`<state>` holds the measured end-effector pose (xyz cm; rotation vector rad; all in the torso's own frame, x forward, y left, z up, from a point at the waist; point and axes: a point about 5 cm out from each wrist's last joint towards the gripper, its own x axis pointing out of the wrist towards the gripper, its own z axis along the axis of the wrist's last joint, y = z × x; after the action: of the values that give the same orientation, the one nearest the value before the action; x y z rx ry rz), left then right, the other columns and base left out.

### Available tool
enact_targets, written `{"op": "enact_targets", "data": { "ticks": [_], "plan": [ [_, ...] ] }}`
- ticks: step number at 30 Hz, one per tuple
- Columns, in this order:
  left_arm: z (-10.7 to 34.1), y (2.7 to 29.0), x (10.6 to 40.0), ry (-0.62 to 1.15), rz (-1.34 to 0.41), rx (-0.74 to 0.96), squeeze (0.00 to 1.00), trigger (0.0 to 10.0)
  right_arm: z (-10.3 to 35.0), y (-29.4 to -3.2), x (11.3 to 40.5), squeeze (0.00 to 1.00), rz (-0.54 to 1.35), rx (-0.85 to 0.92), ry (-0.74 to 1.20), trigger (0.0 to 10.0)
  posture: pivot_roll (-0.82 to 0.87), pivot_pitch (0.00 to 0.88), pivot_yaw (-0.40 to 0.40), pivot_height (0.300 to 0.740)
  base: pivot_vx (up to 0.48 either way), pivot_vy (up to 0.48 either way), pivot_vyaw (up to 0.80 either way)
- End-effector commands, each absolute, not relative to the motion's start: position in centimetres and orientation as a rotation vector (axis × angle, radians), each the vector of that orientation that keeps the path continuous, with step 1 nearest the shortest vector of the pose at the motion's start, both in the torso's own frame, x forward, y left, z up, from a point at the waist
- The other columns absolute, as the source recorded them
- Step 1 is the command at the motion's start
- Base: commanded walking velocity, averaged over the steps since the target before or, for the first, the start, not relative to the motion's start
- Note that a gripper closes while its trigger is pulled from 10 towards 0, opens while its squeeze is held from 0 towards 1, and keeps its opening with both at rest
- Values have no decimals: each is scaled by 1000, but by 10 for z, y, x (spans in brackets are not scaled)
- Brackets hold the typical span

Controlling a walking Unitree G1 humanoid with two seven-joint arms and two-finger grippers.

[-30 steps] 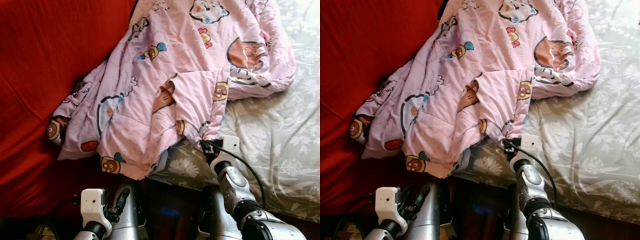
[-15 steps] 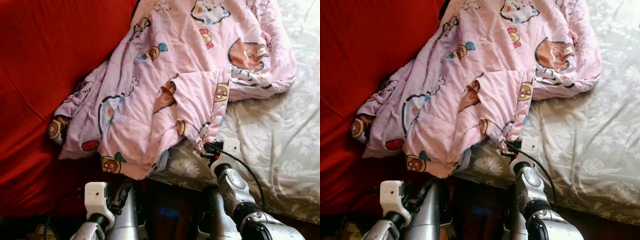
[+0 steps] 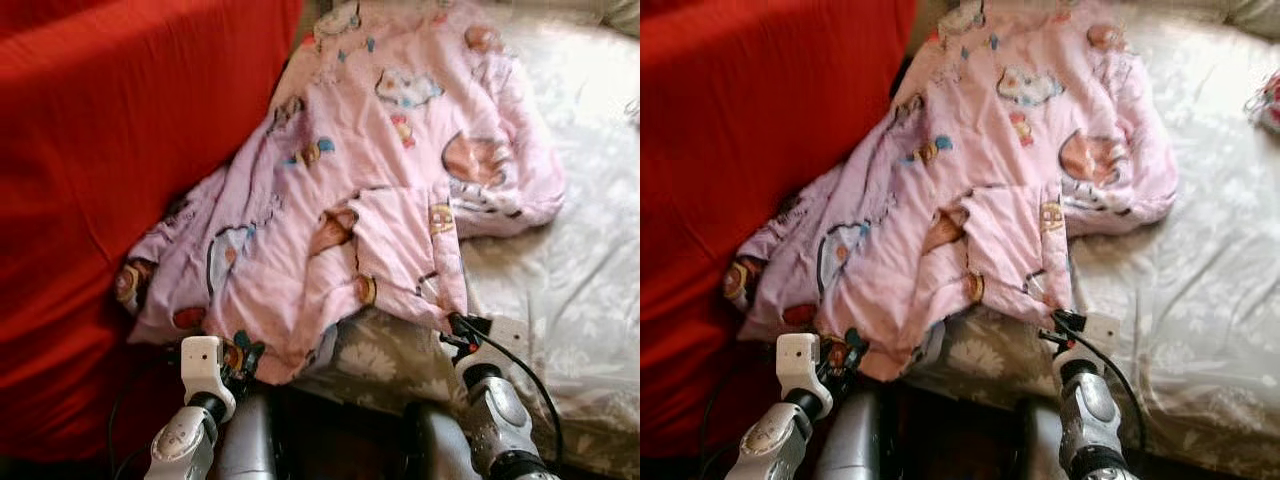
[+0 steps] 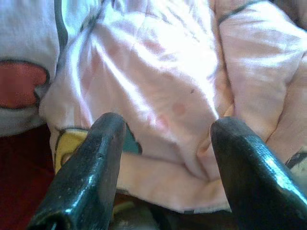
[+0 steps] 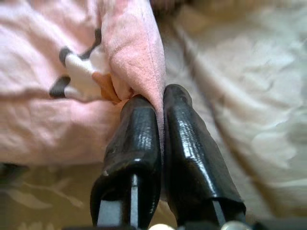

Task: Clean up the room

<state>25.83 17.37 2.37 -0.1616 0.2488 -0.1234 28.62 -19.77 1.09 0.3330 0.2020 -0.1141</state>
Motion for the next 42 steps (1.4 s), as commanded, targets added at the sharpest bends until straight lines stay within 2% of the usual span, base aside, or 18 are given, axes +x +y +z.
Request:
{"op": "enact_targets", "data": {
  "ticks": [1, 5, 18, 26, 35, 42],
  "plan": [
    [18, 180, 256, 266, -112, -148, 0, 10000, 9, -197, 283, 0, -118, 346, 195, 10000, 77, 0, 37, 592, 0, 0, 0],
    [13, 182, 260, 279, -113, -143, 0, 10000, 9, -197, 279, 0, -111, 341, 178, 10000, 68, 0, 45, 597, 0, 0, 0],
    [-4, 182, 264, 361, -115, -154, 0, 10000, 9, -187, 282, 0, -55, 309, 196, 10000, 77, 0, 45, 682, 0, 0, 0],
    [-28, 191, 248, 498, -43, -210, 0, 10000, 8, -194, 280, 0, -121, 320, 195, 10000, 77, 0, 48, 737, 0, 0, 0],
    [-47, 187, 232, 629, -40, -163, 0, 10000, 5, -201, 274, 0, -157, 320, 194, 10000, 72, 0, 33, 740, 0, 0, 0],
    [-69, 201, 200, 797, 6, -109, 0, 10000, 4, -203, 273, 0, -187, 324, 205, 10000, 63, 0, 35, 740, 0, 0, 0]
  ]
}}
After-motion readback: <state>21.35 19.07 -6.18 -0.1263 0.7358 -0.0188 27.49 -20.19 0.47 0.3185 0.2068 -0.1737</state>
